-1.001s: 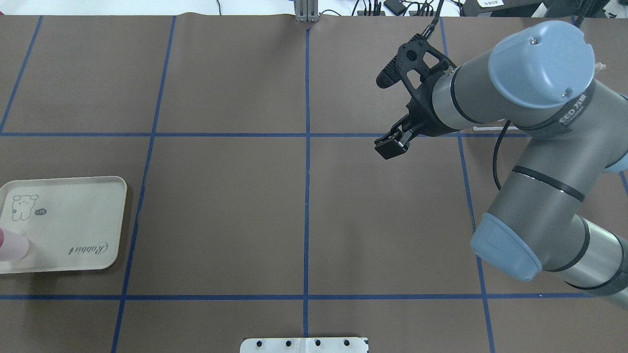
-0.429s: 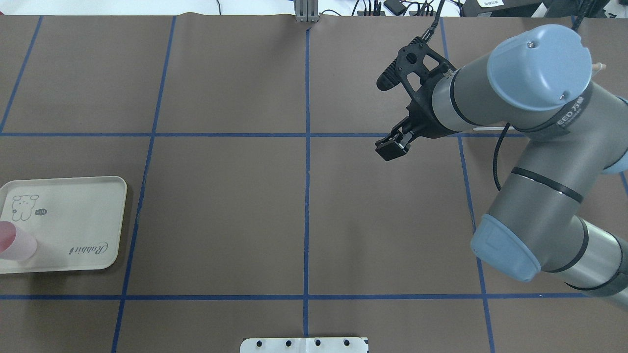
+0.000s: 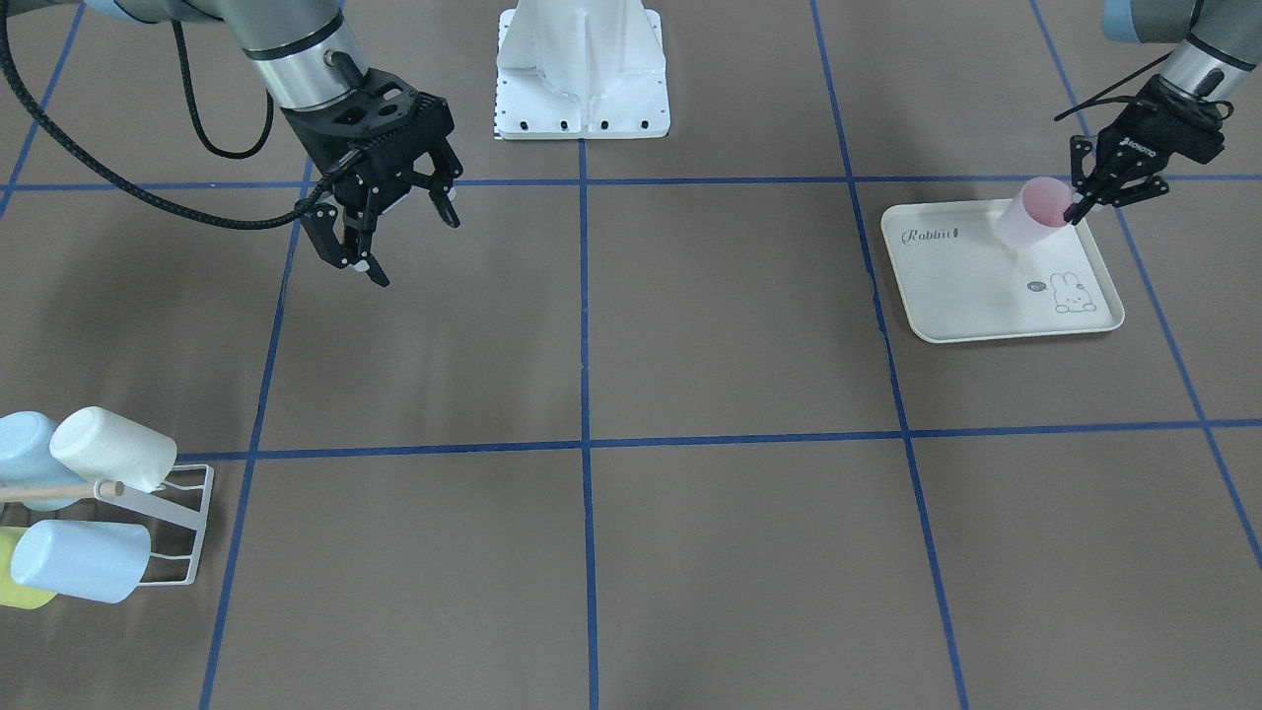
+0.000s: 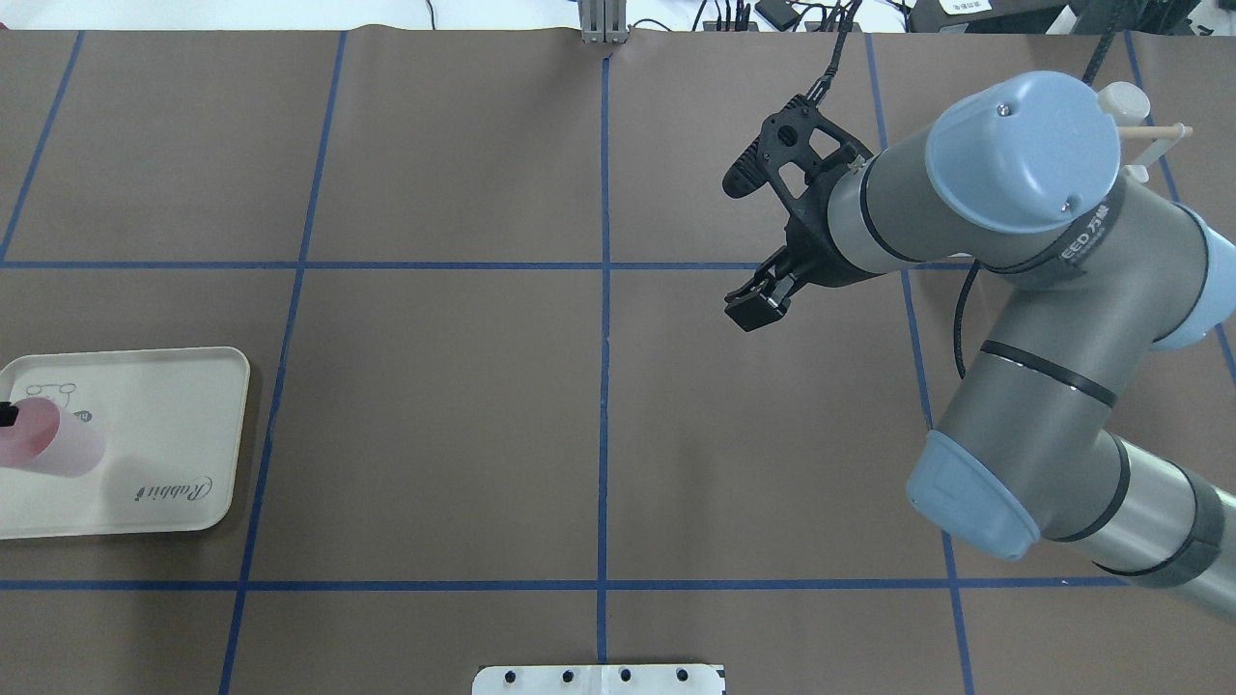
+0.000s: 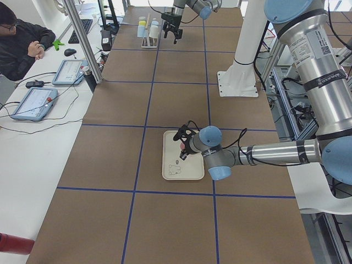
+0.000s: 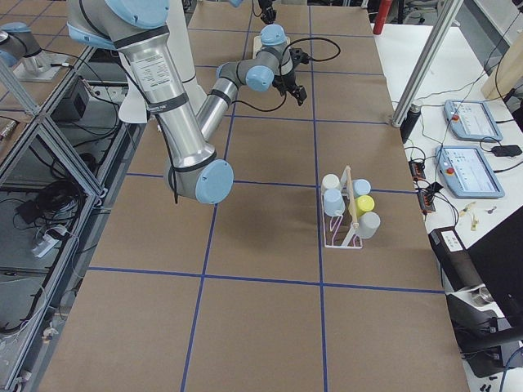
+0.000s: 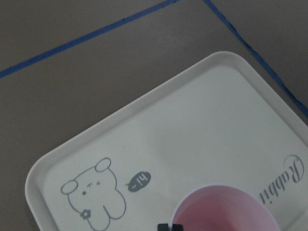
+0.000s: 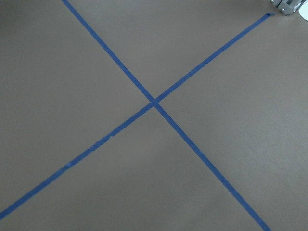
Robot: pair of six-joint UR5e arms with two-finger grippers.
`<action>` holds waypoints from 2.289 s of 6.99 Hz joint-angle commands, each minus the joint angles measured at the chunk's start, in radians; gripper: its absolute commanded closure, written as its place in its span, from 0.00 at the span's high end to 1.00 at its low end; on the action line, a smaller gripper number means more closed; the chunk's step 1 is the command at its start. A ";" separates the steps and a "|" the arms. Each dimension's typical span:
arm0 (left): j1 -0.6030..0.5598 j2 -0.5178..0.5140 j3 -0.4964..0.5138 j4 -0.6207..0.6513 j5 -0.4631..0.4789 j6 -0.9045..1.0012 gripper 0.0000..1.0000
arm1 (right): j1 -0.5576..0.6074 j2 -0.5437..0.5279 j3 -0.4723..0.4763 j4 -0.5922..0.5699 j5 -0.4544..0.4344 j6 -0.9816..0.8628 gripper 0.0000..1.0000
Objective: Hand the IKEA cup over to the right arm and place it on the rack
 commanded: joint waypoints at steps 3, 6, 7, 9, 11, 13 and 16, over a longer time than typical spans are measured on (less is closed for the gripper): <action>-0.041 -0.231 -0.116 -0.005 -0.124 -0.541 0.00 | -0.074 -0.012 -0.139 0.410 -0.005 0.034 0.99; -0.003 -0.428 -0.163 -0.010 -0.169 -0.884 0.00 | -0.163 -0.013 -0.324 0.839 -0.053 0.032 0.99; 0.051 -0.485 -0.158 -0.012 -0.152 -0.950 0.00 | -0.190 -0.015 -0.400 1.003 -0.083 0.031 0.98; 0.158 -0.565 -0.155 -0.010 -0.021 -1.057 0.00 | -0.246 -0.015 -0.530 1.336 -0.156 0.031 0.98; 0.272 -0.595 -0.141 -0.009 0.125 -1.061 0.00 | -0.278 -0.012 -0.563 1.500 -0.210 0.031 0.98; 0.347 -0.616 -0.114 -0.003 0.238 -1.078 0.00 | -0.289 0.002 -0.560 1.508 -0.225 0.029 0.98; 0.396 -0.691 -0.029 -0.001 0.293 -1.079 0.00 | -0.292 0.004 -0.551 1.508 -0.224 0.023 0.98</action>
